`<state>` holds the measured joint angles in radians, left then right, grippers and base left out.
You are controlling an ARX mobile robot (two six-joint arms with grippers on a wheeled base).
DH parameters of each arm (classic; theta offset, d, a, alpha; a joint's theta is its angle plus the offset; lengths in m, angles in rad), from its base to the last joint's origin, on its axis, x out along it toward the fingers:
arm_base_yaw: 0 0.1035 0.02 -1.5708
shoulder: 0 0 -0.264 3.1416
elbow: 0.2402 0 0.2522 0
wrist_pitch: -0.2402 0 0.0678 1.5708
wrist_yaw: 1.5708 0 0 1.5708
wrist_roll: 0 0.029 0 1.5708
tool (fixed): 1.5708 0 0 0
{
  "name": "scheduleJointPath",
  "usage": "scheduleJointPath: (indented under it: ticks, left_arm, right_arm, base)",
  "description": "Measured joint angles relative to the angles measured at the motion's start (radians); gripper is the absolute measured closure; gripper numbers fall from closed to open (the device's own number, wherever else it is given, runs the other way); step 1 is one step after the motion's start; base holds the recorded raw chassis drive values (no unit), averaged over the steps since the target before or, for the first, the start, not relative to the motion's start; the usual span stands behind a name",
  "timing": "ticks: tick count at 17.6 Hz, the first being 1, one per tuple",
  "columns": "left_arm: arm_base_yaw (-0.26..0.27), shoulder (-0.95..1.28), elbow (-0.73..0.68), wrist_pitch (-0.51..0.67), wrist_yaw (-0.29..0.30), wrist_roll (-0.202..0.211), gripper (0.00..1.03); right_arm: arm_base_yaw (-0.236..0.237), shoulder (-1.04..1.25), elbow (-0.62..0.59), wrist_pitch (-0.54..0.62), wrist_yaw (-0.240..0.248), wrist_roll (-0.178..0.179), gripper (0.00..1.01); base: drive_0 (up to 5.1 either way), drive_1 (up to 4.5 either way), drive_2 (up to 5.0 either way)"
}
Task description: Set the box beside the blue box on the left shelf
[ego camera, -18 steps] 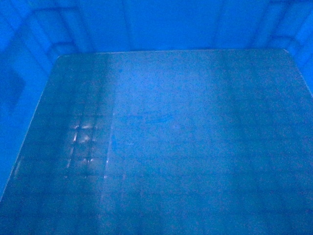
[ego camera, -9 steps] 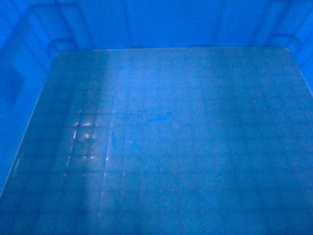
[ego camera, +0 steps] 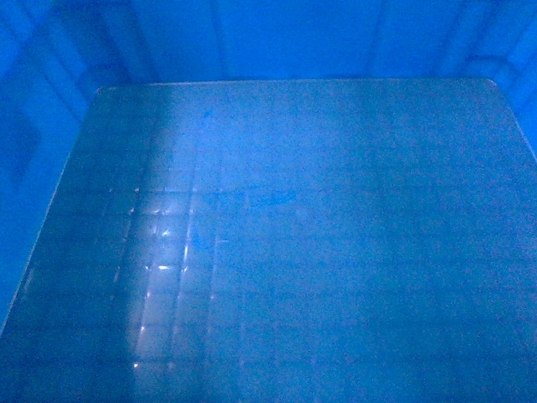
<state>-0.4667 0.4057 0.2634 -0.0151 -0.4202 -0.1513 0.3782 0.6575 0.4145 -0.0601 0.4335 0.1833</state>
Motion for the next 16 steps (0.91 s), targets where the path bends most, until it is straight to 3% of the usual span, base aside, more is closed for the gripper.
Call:
scheduleJointPath:
  ticks: [16]
  left_arm:
    - [0.000,0.000,0.000,-0.003,0.000,0.000,0.94]
  right_arm:
    - [0.000,0.001,0.000,-0.002,0.000,0.000,0.83]
  base:
    - [-5.0,2.43,2.4]
